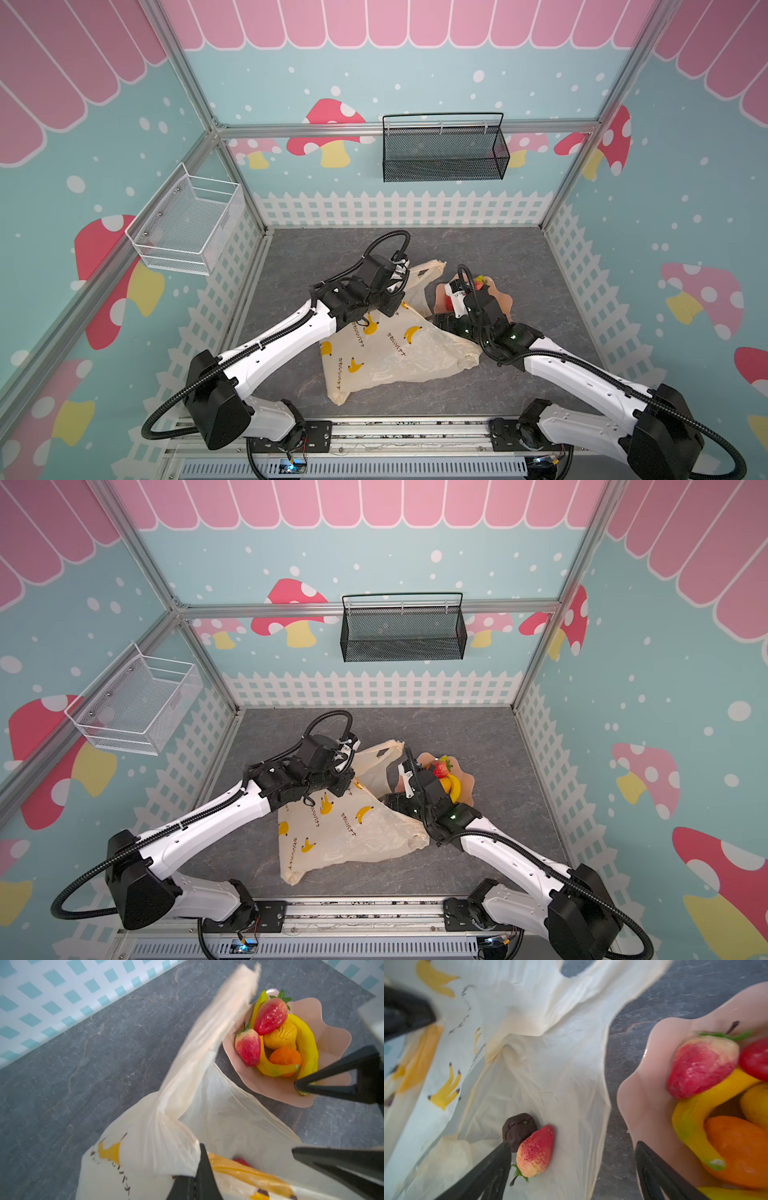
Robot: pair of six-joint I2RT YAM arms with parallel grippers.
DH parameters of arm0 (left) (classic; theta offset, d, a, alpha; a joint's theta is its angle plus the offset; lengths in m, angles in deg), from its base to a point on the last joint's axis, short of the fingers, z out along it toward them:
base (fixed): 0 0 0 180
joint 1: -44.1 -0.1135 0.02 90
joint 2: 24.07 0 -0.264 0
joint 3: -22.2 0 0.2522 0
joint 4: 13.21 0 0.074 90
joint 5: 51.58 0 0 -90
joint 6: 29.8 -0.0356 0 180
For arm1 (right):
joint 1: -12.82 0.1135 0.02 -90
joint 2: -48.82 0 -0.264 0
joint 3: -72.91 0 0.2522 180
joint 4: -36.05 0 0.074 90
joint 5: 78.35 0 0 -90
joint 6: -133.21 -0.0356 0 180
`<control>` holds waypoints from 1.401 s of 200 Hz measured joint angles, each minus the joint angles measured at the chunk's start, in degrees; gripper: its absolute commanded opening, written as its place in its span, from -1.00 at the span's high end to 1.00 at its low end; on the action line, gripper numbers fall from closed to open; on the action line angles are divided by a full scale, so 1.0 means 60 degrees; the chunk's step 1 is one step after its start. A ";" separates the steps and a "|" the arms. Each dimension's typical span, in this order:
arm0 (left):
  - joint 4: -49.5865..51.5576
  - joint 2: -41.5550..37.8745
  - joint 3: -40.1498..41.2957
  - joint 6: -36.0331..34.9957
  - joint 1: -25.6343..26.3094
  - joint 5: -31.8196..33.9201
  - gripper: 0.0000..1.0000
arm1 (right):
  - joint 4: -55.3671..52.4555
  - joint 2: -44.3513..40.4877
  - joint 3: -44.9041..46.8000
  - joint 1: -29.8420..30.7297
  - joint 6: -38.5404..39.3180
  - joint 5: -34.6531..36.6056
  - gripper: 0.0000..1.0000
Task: Place the fruits into the plastic bag
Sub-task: Place the fruit in the plastic bag.
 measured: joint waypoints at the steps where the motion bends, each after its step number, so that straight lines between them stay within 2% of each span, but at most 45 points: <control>1: -0.0004 0.0011 -0.0018 -0.0007 0.0000 0.0007 1.00 | 0.0018 -0.0004 0.0007 0.0007 -0.0004 -0.0025 -0.85; 37: -0.0324 0.0368 -0.0612 -0.0237 0.0000 0.0149 1.00 | 0.0703 -0.0098 0.0135 0.0474 0.0146 -0.0732 -0.82; 86: -0.0903 0.0321 -0.0255 -0.0164 0.0000 0.0164 1.00 | 0.1337 0.0076 0.0131 0.1362 0.0310 -0.1005 -0.82; 139: -0.1304 -0.0699 0.1694 0.0302 0.0102 0.0120 1.00 | 0.1887 0.0994 0.0219 0.1599 0.0266 -0.0073 -0.85; 188: -0.1792 -0.1362 0.2623 0.0627 0.0237 0.0109 1.00 | 0.2353 0.1705 0.0219 0.1599 0.0178 0.0907 -0.87; 234: -0.2011 -0.1599 0.2976 0.0710 0.0350 0.0055 1.00 | 0.2452 0.1377 0.0219 0.1599 0.0095 0.1847 -0.89; 280: -0.1993 -0.1694 0.3075 0.0827 0.0350 0.0051 1.00 | 0.1978 0.0503 0.0219 0.1479 0.0098 0.2004 -0.91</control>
